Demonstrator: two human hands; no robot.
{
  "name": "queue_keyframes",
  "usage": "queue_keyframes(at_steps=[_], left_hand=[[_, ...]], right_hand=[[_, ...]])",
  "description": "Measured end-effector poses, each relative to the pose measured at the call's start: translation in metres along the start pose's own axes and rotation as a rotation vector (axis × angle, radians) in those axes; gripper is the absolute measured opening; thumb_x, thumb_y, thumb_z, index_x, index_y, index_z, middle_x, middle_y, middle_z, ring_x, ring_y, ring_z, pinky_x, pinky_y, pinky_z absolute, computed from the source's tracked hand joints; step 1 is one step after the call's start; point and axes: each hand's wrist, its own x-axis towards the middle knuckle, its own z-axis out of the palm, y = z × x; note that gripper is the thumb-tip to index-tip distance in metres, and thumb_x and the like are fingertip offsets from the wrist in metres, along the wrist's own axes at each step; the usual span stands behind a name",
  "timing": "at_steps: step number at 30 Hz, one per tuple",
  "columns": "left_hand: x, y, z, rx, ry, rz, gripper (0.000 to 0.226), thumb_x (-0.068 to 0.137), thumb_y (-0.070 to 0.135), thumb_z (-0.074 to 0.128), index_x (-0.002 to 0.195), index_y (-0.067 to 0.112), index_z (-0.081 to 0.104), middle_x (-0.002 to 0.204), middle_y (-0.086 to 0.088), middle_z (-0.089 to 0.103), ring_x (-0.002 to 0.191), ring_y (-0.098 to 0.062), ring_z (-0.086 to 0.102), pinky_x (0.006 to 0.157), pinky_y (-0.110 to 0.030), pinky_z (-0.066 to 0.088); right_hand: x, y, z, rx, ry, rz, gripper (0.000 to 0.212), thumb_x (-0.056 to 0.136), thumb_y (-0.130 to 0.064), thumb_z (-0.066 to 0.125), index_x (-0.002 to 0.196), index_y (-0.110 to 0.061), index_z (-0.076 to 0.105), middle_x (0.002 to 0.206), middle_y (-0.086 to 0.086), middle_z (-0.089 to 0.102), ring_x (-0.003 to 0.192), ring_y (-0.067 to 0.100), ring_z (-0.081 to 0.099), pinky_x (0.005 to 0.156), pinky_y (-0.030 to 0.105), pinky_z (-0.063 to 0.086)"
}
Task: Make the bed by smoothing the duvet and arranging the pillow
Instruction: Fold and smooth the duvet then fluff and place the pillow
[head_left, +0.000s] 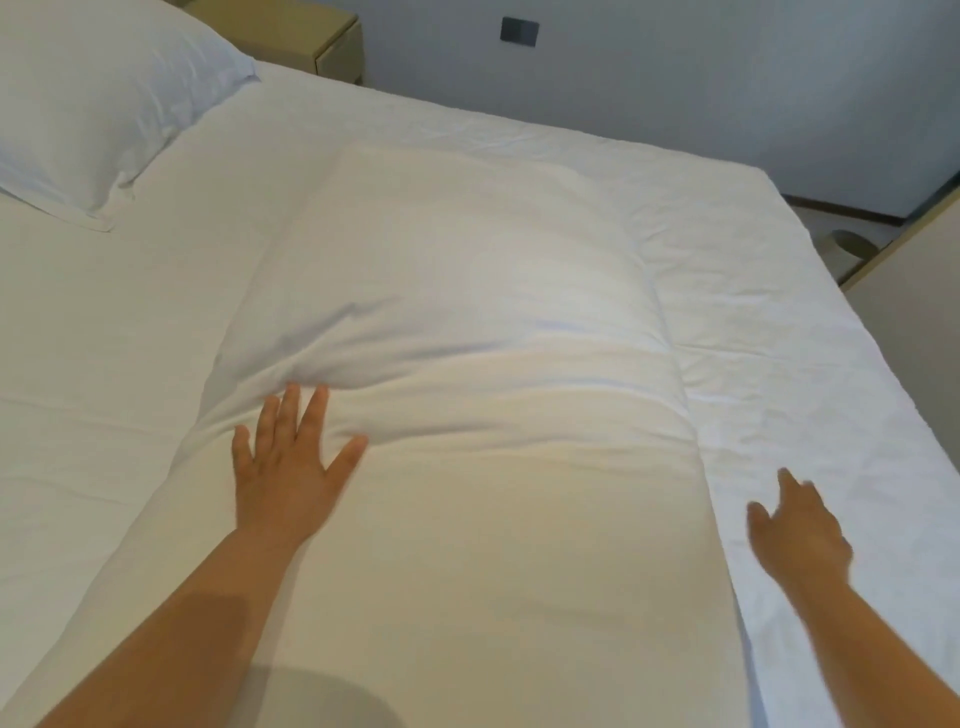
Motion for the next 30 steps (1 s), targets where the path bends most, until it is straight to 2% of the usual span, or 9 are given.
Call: queue_keyframes(at_steps=[3,5,8,10,13,16,22,27,30], left_hand=[[-0.009,0.009,-0.013,0.019,-0.029,0.004,0.079,0.082,0.067,0.015,0.148,0.025,0.006,0.158,-0.003,-0.001,0.145,-0.019,-0.003,0.115,-0.040,-0.003],[-0.017,0.012,-0.022,0.037,-0.031,0.017,0.067,0.093,0.054,0.027,0.148,0.023,0.006,0.158,-0.004,-0.002,0.145,-0.020,-0.003,0.116,-0.040,-0.002],[-0.050,0.005,-0.032,0.056,-0.030,0.044,0.063,0.094,0.047,0.030,0.148,0.023,0.006,0.158,-0.004,0.000,0.145,-0.020,-0.003,0.116,-0.039,-0.002],[-0.077,-0.009,-0.033,0.082,-0.037,0.038,0.063,0.095,0.047,0.029,0.148,0.023,0.006,0.158,-0.004,0.002,0.146,-0.020,-0.001,0.116,-0.040,0.000],[-0.115,-0.030,-0.034,0.076,-0.035,-0.028,0.063,0.094,0.047,0.029,0.148,0.024,0.007,0.158,-0.004,0.003,0.146,-0.020,0.001,0.116,-0.041,0.002],[-0.147,-0.042,-0.035,-0.077,-0.015,-0.192,0.073,0.090,0.055,0.039,0.148,0.022,0.010,0.158,-0.005,0.007,0.145,-0.023,0.006,0.116,-0.044,0.007],[-0.190,-0.065,-0.051,-0.596,-0.079,-0.511,0.125,0.039,0.067,0.055,0.145,0.009,0.020,0.148,-0.014,0.031,0.134,-0.035,0.033,0.110,-0.047,0.028],[-0.232,-0.092,-0.042,-0.737,-0.132,-0.699,0.094,0.058,0.057,0.071,0.128,-0.001,0.045,0.116,-0.018,0.055,0.104,-0.036,0.051,0.086,-0.041,0.039],[-0.251,-0.099,-0.014,-0.846,-0.044,-0.784,0.053,0.085,0.036,0.061,0.113,-0.009,0.054,0.092,-0.018,0.060,0.094,-0.033,0.054,0.093,-0.043,0.038]], right_hand=[[-0.068,-0.037,0.020,0.200,0.071,-0.297,0.058,0.094,-0.035,0.044,0.144,-0.010,0.027,0.153,0.016,0.022,0.142,0.032,0.020,0.113,0.043,0.016],[-0.117,-0.062,0.040,0.104,0.107,-0.638,0.062,0.091,-0.054,0.026,0.139,-0.017,0.039,0.145,0.012,0.040,0.138,0.033,0.027,0.110,0.046,0.018],[-0.164,-0.048,0.064,-0.110,0.089,-0.958,0.058,0.094,-0.053,0.005,0.128,-0.024,0.042,0.132,0.005,0.058,0.126,0.022,0.034,0.105,0.044,0.015],[-0.163,-0.011,0.064,-0.124,0.021,-0.871,0.058,0.094,-0.053,0.004,0.128,-0.024,0.041,0.131,0.004,0.058,0.124,0.019,0.035,0.107,0.041,0.017],[-0.146,0.054,0.054,-0.017,-0.046,-0.494,0.059,0.095,-0.054,0.014,0.138,-0.019,0.032,0.142,0.009,0.046,0.130,0.022,0.031,0.099,0.049,0.041],[-0.135,0.087,0.041,0.353,-0.392,-0.141,0.069,0.093,-0.042,0.043,0.148,-0.016,0.009,0.156,0.008,0.016,0.142,0.026,0.019,0.115,0.042,0.022],[-0.137,0.104,0.033,0.756,-0.526,0.130,0.087,0.084,-0.050,0.056,0.147,-0.010,0.012,0.153,0.013,0.024,0.138,0.033,0.028,0.112,0.044,0.024],[-0.141,0.120,0.037,0.743,-0.712,0.180,0.129,0.030,-0.068,0.073,0.136,-0.004,0.038,0.136,0.012,0.047,0.116,0.032,0.046,0.098,0.043,0.038],[-0.140,0.114,0.044,0.761,-0.625,0.161,0.153,0.009,-0.081,0.067,0.136,0.000,0.039,0.137,0.015,0.047,0.124,0.035,0.046,0.101,0.042,0.040]])
